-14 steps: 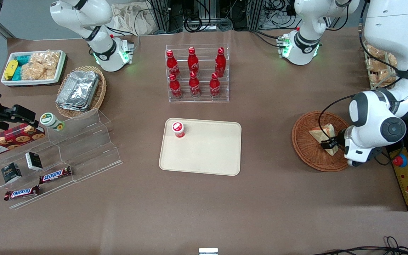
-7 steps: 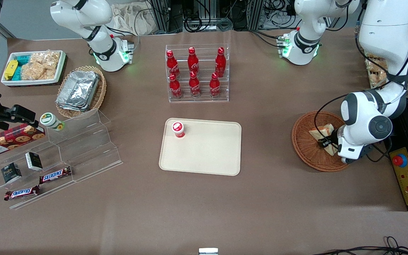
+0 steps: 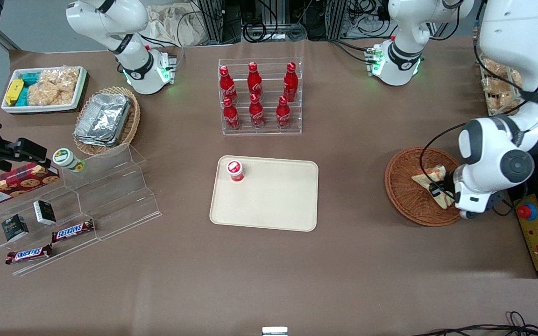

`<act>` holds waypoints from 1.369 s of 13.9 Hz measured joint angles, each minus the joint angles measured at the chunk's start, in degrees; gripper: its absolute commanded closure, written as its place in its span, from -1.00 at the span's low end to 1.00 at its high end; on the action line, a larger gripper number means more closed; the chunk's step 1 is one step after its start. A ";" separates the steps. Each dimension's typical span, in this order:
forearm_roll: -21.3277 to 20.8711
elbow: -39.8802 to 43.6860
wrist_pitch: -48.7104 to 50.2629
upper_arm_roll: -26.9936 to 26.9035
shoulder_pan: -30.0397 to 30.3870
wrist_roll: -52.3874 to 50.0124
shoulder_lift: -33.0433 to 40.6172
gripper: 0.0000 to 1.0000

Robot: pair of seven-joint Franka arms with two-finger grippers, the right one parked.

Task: Place sandwich from basket to tray
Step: 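Carry the sandwich with the left gripper over to the cream tray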

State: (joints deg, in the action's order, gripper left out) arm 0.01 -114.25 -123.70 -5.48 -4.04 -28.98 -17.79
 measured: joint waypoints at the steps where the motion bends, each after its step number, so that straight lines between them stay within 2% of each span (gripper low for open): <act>1: -0.03 2.19 3.70 0.26 -0.31 0.11 2.26 0.45; 4: -0.11 11.39 16.99 1.68 -2.82 0.20 8.84 0.45; 7: -0.10 23.54 29.38 5.15 -5.30 -0.17 11.16 0.45; 9: -0.10 29.59 33.44 9.80 -5.65 -1.15 11.19 0.45; 11: -0.77 31.69 34.15 16.54 -5.86 -5.40 10.92 0.45; 13: -5.77 31.78 34.14 25.08 -6.25 -10.49 9.55 0.45; 15: -11.61 31.55 33.54 31.39 -7.72 -15.06 5.96 0.44; 19: -19.57 31.08 25.13 33.15 -13.52 -20.08 -6.11 0.42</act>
State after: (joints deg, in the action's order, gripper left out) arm -19.56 -83.17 -98.57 27.66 -17.57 -49.06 -23.90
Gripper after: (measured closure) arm 0.709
